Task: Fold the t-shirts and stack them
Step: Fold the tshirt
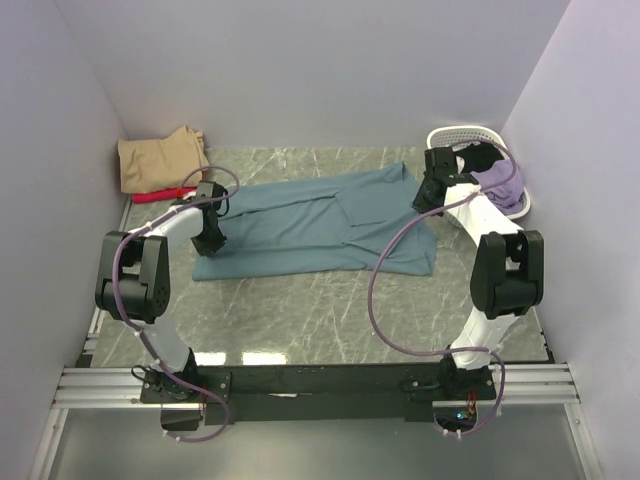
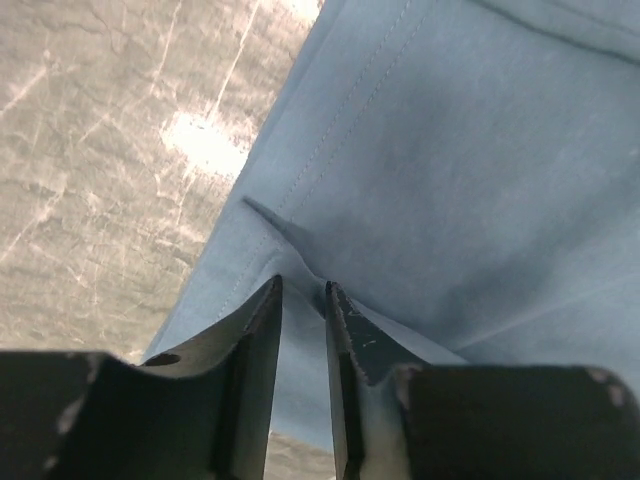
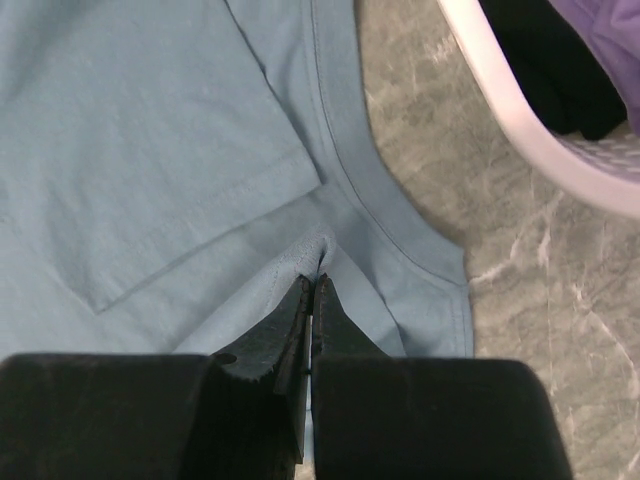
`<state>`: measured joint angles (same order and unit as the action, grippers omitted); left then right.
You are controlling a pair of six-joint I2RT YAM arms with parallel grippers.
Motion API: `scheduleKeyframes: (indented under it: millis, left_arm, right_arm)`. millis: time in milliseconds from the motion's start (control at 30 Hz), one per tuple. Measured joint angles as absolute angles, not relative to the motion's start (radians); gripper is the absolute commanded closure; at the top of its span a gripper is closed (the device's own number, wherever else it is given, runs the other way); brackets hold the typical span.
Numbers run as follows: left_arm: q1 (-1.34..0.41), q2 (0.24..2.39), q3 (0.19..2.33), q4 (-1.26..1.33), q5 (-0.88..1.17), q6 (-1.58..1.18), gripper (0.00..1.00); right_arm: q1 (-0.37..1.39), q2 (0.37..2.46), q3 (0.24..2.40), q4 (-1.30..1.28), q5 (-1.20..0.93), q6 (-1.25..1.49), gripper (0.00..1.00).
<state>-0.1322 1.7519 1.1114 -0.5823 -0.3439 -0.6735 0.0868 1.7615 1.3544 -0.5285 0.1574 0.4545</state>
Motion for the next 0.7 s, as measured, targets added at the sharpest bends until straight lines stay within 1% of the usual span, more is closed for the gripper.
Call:
scheduleKeyframes:
  millis: [33, 100, 133, 167, 200, 267, 333, 367, 400, 433, 600, 700]
  left_arm:
    - [-0.132, 1.753, 1.113, -0.58, -0.347, -0.674, 0.58]
    - [-0.132, 1.753, 1.118, -0.58, -0.356, -0.673, 0.47]
    - [-0.132, 1.755, 1.121, -0.58, -0.364, -0.674, 0.36]
    - [-0.132, 1.757, 1.126, -0.582, -0.369, -0.675, 0.32]
    - [-0.132, 1.761, 1.133, -0.583, -0.377, -0.677, 0.29]
    - [-0.132, 1.764, 1.144, -0.583, -0.393, -0.681, 0.17]
    - [-0.132, 1.761, 1.147, -0.58, -0.41, -0.69, 0.01]
    - [-0.132, 1.755, 1.147, -0.579, -0.417, -0.694, 0.01]
    - [-0.132, 1.744, 1.144, -0.577, -0.419, -0.693, 0.0]
    - [-0.132, 1.727, 1.137, -0.568, -0.42, -0.695, 0.01]
    - [-0.131, 1.61, 1.132, -0.551, -0.422, -0.695, 0.01]
    - [-0.131, 1.553, 1.131, -0.53, -0.411, -0.69, 0.01]
  right_arm:
    - [0.087, 1.766, 1.361, -0.529, 0.158, 0.455, 1.0]
    - [0.087, 1.774, 1.375, -0.528, 0.162, 0.455, 1.0]
    - [0.087, 1.777, 1.383, -0.528, 0.169, 0.455, 1.0]
    - [0.086, 1.782, 1.392, -0.527, 0.175, 0.455, 0.95]
    - [0.086, 1.786, 1.402, -0.528, 0.181, 0.455, 0.83]
    - [0.086, 1.805, 1.432, -0.527, 0.195, 0.453, 0.81]
    - [0.086, 1.832, 1.465, -0.527, 0.206, 0.452, 0.63]
    - [0.085, 1.848, 1.483, -0.525, 0.212, 0.451, 0.56]
    - [0.085, 1.861, 1.499, -0.525, 0.217, 0.45, 0.42]
    - [0.084, 1.872, 1.509, -0.525, 0.22, 0.45, 0.39]
    - [0.078, 1.88, 1.52, -0.522, 0.213, 0.432, 0.39]
    - [0.078, 1.871, 1.519, -0.524, 0.142, 0.427, 0.39]
